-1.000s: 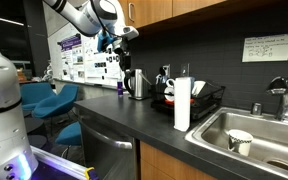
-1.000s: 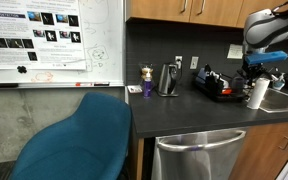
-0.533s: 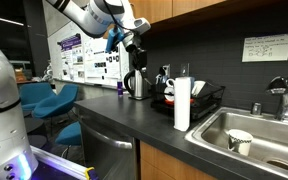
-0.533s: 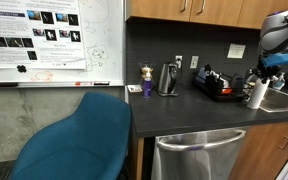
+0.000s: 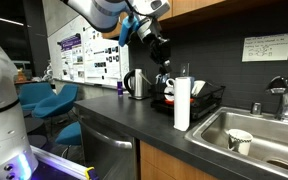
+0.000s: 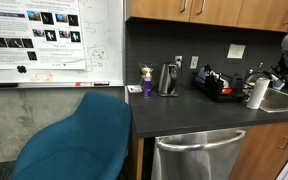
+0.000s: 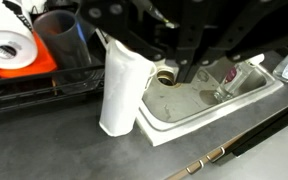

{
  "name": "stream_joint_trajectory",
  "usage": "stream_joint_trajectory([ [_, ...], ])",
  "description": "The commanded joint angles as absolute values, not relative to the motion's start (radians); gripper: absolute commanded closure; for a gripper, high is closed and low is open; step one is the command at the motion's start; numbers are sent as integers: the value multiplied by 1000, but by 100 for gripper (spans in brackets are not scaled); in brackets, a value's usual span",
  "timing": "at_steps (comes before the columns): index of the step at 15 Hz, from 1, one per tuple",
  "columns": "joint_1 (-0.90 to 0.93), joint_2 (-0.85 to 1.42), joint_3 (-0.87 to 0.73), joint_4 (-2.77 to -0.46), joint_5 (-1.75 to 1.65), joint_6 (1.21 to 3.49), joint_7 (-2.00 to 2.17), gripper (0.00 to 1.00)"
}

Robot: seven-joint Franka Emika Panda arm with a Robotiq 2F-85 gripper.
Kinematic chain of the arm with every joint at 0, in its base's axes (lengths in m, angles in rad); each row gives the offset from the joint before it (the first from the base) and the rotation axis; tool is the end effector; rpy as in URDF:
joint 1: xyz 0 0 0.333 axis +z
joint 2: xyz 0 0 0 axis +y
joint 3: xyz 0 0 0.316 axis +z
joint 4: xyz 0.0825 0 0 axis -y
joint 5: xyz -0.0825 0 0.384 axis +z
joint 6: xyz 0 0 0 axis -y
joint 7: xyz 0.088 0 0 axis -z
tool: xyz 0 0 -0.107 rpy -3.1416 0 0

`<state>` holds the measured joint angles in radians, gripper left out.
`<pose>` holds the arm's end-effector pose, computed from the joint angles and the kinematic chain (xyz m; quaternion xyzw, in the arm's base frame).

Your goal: Shift the paper towel roll to the left

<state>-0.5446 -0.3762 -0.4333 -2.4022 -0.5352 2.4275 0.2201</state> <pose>0.2526 -0.3970 0.4818 0.8842 -0.4058 0.1294 0.1919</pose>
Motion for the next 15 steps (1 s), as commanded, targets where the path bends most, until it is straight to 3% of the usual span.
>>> stream_joint_trajectory([
  [1, -556, -342, -491, -2355, -422, 2503, 108, 100],
  [15, -416, -199, -626, -2231, 125, 2546, -195, 100],
])
